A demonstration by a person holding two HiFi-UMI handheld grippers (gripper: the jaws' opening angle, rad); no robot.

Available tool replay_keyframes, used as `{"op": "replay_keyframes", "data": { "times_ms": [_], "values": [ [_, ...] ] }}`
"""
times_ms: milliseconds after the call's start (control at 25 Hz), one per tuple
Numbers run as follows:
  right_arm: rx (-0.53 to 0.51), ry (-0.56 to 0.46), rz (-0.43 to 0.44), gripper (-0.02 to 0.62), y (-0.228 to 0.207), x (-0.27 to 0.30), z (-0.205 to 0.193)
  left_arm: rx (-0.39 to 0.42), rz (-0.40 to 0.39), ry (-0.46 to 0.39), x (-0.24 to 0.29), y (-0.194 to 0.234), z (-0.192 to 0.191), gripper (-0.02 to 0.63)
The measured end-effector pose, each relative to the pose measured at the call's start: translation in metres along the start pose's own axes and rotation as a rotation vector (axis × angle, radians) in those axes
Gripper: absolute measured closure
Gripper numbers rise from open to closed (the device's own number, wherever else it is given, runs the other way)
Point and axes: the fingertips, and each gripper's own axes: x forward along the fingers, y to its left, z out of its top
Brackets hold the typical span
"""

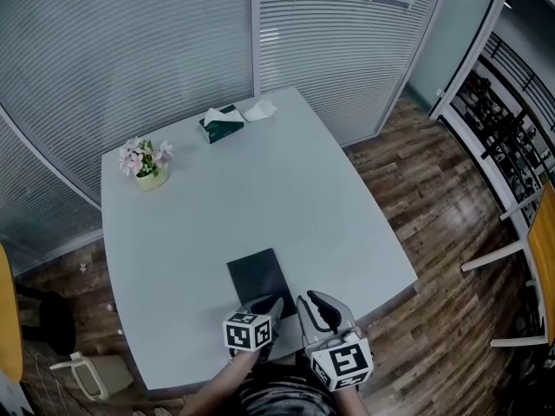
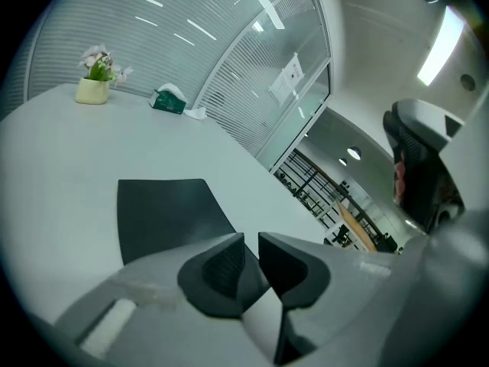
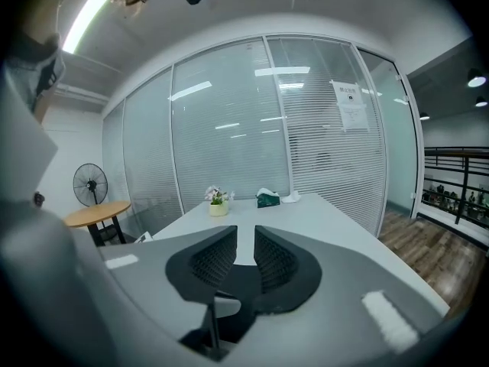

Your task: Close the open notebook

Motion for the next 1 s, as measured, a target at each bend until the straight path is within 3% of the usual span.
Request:
{"op": "replay_keyframes", "data": {
  "times_ms": [360,1000],
  "values": [
    [-0.016,0.029,0.06,0.538,0.024,0.008,-0.009,0.033,-0.01,-0.142,-0.055,-0.01,0.023,0.601],
    [-0.04,0.004,0.189,0.592,0.088,0.031,-0.002,0.149,0.004,-0.388,-0.154,-0.026,0.082,0.601]
  ]
}}
